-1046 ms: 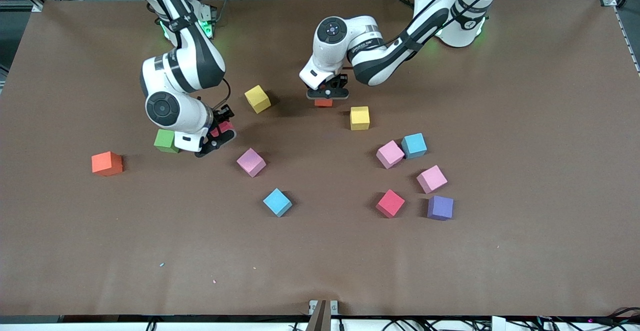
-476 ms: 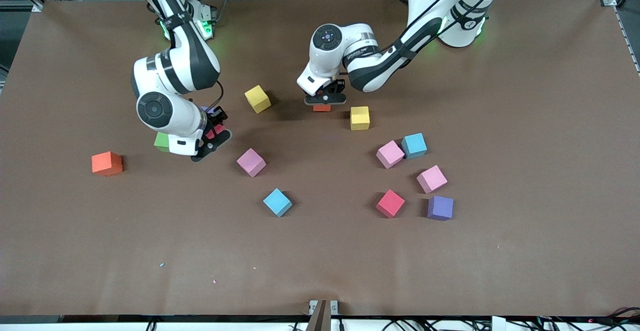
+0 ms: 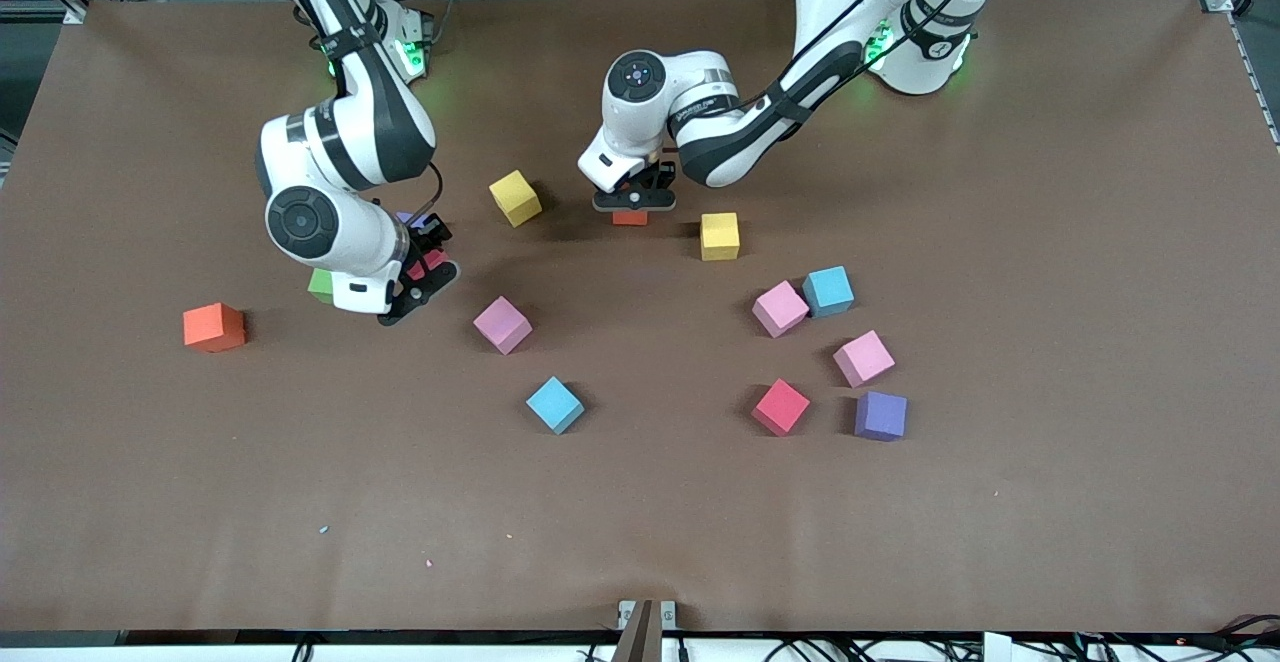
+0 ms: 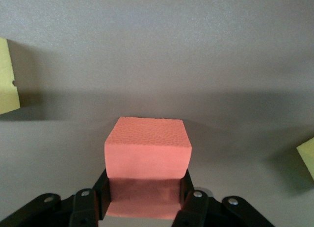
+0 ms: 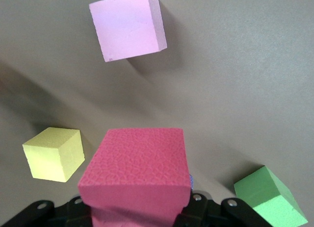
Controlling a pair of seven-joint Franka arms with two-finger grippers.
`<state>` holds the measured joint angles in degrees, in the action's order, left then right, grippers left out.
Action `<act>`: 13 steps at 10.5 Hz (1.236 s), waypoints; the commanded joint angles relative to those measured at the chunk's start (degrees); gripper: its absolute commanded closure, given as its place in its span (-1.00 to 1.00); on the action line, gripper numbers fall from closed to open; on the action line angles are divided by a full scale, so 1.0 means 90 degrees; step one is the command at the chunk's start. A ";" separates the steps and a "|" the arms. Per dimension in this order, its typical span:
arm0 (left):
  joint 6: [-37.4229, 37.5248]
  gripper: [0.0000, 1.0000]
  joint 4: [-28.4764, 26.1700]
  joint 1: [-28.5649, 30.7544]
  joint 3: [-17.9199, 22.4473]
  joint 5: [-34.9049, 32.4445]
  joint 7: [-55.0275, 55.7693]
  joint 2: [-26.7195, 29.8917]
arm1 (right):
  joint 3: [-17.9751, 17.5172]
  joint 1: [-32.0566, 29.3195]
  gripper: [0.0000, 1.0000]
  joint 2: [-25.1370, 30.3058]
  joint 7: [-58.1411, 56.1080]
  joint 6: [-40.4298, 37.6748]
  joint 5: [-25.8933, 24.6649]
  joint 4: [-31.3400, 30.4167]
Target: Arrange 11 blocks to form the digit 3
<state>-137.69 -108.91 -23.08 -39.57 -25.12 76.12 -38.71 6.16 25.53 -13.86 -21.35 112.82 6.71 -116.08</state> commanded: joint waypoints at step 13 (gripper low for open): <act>0.1285 -1.00 0.0590 0.0794 0.0363 0.0037 -0.0457 0.0668 | -0.0069 -0.0142 0.79 -0.0042 -0.0702 -0.0211 -0.0052 0.0251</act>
<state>-125.96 -100.56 -18.84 -35.98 -24.67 74.73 -33.57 6.05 24.40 -13.90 -25.26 112.16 6.69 -115.37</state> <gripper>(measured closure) 0.000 0.441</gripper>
